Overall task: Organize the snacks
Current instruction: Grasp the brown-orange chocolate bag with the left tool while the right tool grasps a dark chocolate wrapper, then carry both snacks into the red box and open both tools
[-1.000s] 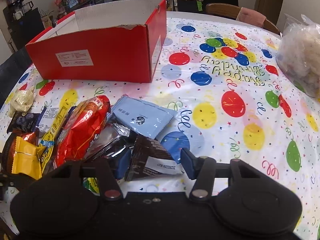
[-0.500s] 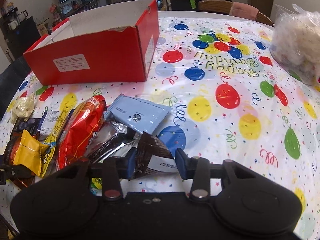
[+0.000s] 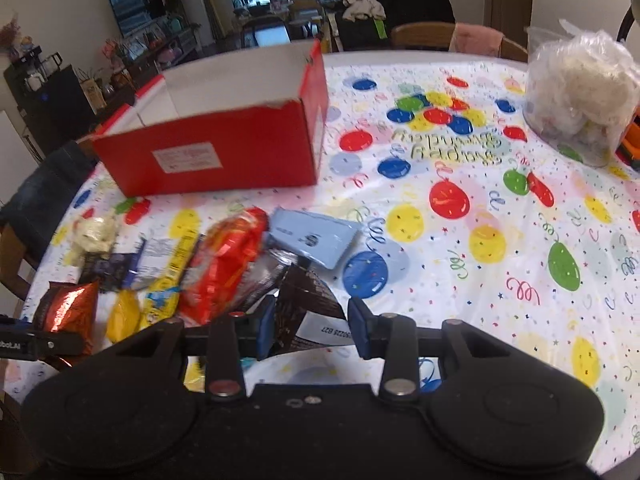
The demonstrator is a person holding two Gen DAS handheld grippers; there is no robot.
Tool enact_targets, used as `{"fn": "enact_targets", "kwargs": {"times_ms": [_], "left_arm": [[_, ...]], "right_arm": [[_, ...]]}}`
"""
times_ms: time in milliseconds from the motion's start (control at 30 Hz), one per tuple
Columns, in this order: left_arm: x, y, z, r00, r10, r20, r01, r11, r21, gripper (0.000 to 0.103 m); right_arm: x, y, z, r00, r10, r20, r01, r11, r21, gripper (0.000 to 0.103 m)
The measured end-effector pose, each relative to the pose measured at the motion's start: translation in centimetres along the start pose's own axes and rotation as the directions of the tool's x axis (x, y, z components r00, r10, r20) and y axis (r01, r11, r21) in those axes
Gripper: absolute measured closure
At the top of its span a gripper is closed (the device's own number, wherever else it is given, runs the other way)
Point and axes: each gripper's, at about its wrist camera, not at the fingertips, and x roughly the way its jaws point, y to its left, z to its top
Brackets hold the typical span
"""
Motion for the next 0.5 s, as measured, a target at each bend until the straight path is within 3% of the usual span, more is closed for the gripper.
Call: {"fn": "enact_targets", "kwargs": {"times_ms": [500], "left_arm": [[-6.1,0.4,1.0,0.985,-0.004,0.172,-0.009,0.997,0.073,0.056]], "right_arm": [[-5.6,5.1,2.8,0.988,0.064,0.139,-0.055,0.996,-0.067,0.066]]}}
